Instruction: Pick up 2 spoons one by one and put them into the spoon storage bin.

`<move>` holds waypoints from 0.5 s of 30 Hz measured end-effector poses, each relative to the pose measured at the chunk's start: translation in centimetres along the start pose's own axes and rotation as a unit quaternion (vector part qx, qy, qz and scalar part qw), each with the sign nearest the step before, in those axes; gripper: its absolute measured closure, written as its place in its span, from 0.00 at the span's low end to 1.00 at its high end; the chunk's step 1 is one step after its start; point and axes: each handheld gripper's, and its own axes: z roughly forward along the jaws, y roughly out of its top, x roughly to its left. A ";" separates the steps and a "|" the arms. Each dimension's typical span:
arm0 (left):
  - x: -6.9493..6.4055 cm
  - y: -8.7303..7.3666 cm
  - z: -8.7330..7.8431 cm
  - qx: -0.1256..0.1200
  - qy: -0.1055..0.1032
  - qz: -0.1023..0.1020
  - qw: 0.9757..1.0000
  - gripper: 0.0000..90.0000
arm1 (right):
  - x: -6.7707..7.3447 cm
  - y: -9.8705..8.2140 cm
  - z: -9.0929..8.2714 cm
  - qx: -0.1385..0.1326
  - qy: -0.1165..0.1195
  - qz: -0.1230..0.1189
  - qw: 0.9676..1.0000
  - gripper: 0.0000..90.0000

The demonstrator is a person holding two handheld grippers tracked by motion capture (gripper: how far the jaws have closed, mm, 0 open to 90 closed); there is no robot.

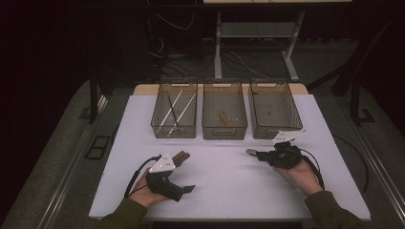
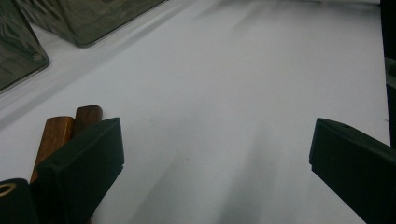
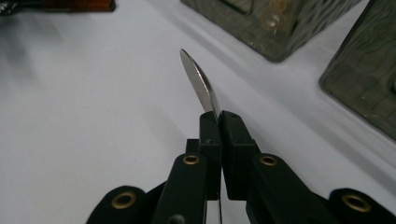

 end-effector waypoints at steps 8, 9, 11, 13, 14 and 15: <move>0.0 0.0 0.0 0.000 -0.002 0.001 1.000 0.02 | -0.1 1.0 0.5 -0.028 -0.004 0.014 0.999 0.97; 0.0 0.0 0.0 -0.001 -0.002 0.001 1.000 0.02 | -0.1 1.2 0.6 -0.031 -0.004 0.014 0.999 0.97; 0.0 0.0 0.0 -0.001 -0.002 0.001 1.000 0.02 | -0.1 1.5 0.7 -0.040 -0.005 0.014 0.999 0.97; 0.0 0.0 0.0 -0.001 -0.002 0.001 1.000 0.02 | 0.0 2.0 0.7 -0.047 -0.002 0.020 0.999 0.97; 0.0 0.0 0.0 -0.001 -0.002 0.001 1.000 0.02 | 0.0 2.2 0.7 -0.053 -0.002 0.017 0.998 0.97; 0.0 0.0 0.0 0.000 -0.002 0.001 1.000 0.02 | 0.0 2.5 0.7 -0.056 -0.001 0.018 0.998 0.97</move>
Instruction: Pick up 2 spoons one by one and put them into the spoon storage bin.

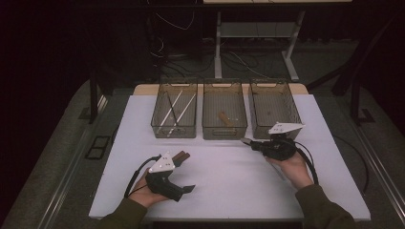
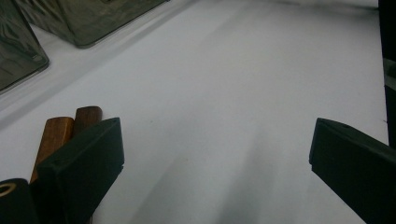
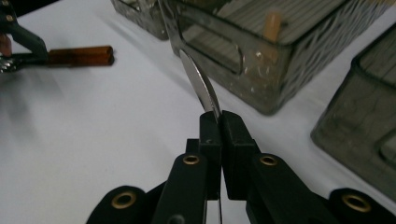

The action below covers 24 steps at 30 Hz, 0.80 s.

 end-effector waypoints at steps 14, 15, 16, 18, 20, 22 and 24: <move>0.0 0.0 0.0 -0.002 0.000 -0.001 1.000 0.02 | -0.4 3.5 0.7 -0.043 -0.009 -0.001 0.999 0.97; 0.0 0.0 0.0 -0.003 -0.001 -0.002 1.000 0.02 | -0.5 3.8 0.8 -0.047 -0.010 -0.002 0.999 0.97; 0.0 0.0 0.0 -0.003 -0.001 -0.002 1.000 0.02 | -0.5 4.2 0.9 -0.050 -0.011 -0.001 0.999 0.97; 0.0 0.0 0.0 -0.003 -0.001 -0.003 1.000 0.02 | -0.5 5.0 1.1 -0.052 -0.014 -0.002 0.999 0.97; 0.0 0.0 0.0 -0.003 0.000 -0.003 1.000 0.02 | -0.6 5.8 1.3 -0.055 -0.016 -0.002 0.998 0.97; 0.0 0.0 -0.1 -0.003 0.000 -0.003 1.000 0.02 | -0.6 6.7 1.5 -0.060 -0.018 -0.004 0.998 0.97; 0.0 0.0 -0.1 -0.002 0.000 -0.002 1.000 0.02 | -0.7 7.5 1.7 -0.065 -0.018 -0.004 0.998 0.97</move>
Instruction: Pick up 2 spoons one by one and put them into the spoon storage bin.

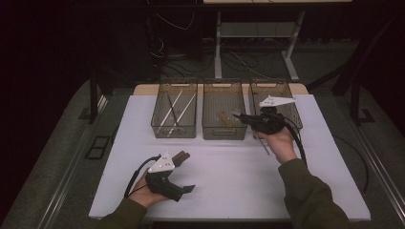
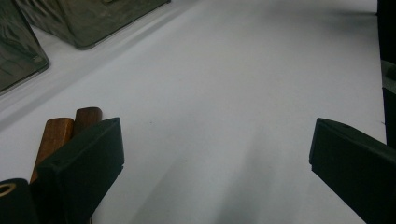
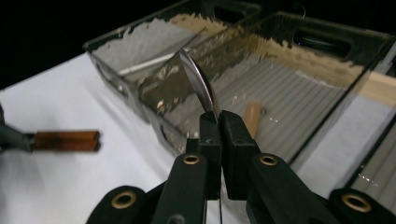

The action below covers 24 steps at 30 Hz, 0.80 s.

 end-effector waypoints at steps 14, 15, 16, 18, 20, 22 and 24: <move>0.0 0.1 -0.2 -0.004 -0.004 0.000 1.000 0.02 | -1.0 5.4 2.5 -0.025 -0.018 0.006 1.000 0.97; 0.0 0.1 -0.2 -0.004 -0.004 0.002 1.000 0.02 | -1.1 5.7 2.7 -0.026 -0.020 0.006 0.999 0.97; 0.0 0.1 -0.2 -0.004 -0.004 0.003 1.000 0.02 | -1.2 6.1 3.0 -0.027 -0.021 0.006 0.999 0.97; 0.0 0.1 -0.2 -0.006 -0.005 0.003 1.000 0.02 | -1.3 6.7 3.6 -0.029 -0.023 0.007 0.999 0.97; 0.0 0.1 -0.2 -0.008 -0.006 0.002 1.000 0.02 | -1.5 7.1 4.2 -0.031 -0.025 0.010 0.999 0.97; 0.0 0.1 -0.2 -0.009 -0.006 0.003 1.000 0.02 | -1.6 7.4 4.9 -0.029 -0.028 0.011 0.999 0.97; 0.0 0.1 -0.2 -0.010 -0.007 0.002 1.000 0.02 | -1.8 7.6 5.6 -0.029 -0.030 0.013 0.999 0.97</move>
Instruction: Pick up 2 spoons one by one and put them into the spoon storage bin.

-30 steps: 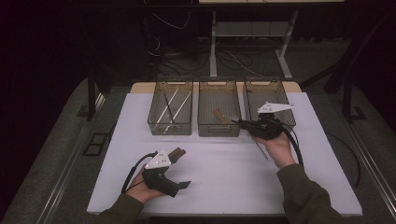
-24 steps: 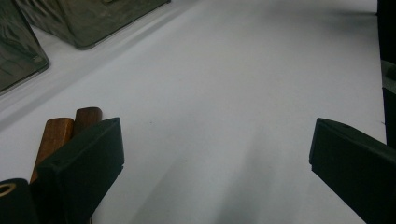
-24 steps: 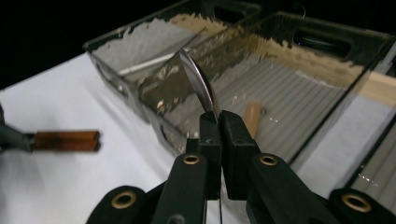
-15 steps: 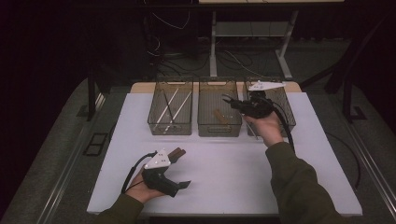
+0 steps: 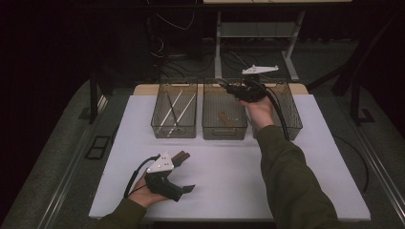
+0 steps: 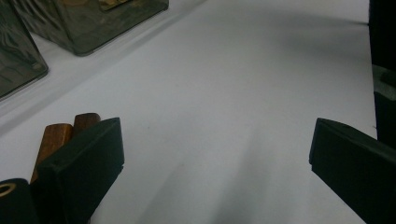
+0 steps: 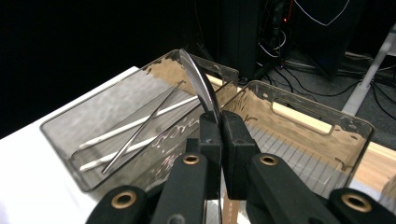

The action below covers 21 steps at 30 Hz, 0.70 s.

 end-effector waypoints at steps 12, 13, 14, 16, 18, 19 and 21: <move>0.0 0.0 0.0 -0.001 -0.005 0.002 1.000 0.02 | -1.2 -1.1 4.2 0.034 -0.025 0.022 0.999 0.97; 0.0 0.0 0.0 -0.001 -0.005 0.002 1.000 0.02 | -1.2 -1.2 4.4 0.038 -0.026 0.022 0.999 0.97; 0.0 0.0 0.0 -0.001 -0.006 0.002 1.000 0.02 | -1.3 -1.4 4.7 0.042 -0.027 0.024 0.998 0.97; 0.0 0.1 0.0 -0.001 -0.006 0.002 1.000 0.02 | -1.2 -1.7 5.0 0.053 -0.030 0.022 0.998 0.97; 0.0 0.1 0.0 -0.001 -0.006 0.003 1.000 0.02 | -1.1 -1.9 5.3 0.066 -0.037 0.015 0.997 0.97; 0.0 0.1 0.0 -0.001 -0.006 0.005 1.000 0.02 | -1.0 -2.0 5.4 0.074 -0.039 0.013 0.996 0.97; 0.0 0.1 0.0 -0.001 -0.005 0.006 1.000 0.02 | -1.0 -2.2 5.6 0.089 -0.043 0.011 0.995 0.97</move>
